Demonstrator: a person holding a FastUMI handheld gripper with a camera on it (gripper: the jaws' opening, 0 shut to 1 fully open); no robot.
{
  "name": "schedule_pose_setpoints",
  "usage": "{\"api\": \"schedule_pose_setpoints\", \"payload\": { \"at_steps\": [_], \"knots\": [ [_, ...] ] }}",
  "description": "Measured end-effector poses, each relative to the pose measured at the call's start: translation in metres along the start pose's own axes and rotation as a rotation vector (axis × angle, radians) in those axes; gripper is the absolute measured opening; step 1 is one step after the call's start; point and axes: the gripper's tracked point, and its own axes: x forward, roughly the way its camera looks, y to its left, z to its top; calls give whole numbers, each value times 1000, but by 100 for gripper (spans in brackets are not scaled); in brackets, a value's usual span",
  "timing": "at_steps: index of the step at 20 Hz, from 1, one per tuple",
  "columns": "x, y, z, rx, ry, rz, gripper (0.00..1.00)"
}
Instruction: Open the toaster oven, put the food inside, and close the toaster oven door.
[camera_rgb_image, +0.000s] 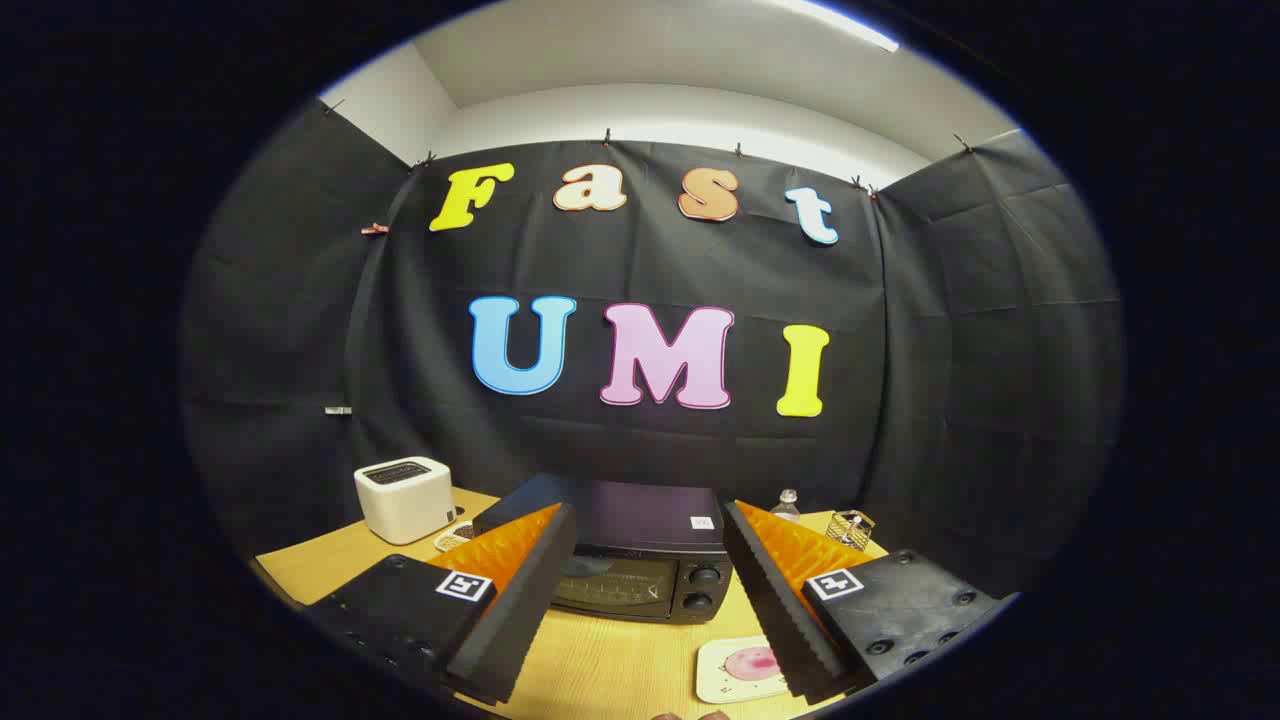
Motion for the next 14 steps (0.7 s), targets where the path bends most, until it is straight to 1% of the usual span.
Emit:
{"api": "schedule_pose_setpoints", "payload": {
  "at_steps": [4,14],
  "knots": [
    [3,3,-8,36,19,-6,98],
    [7,9,-14,45,41,-5,98]
  ]
}}
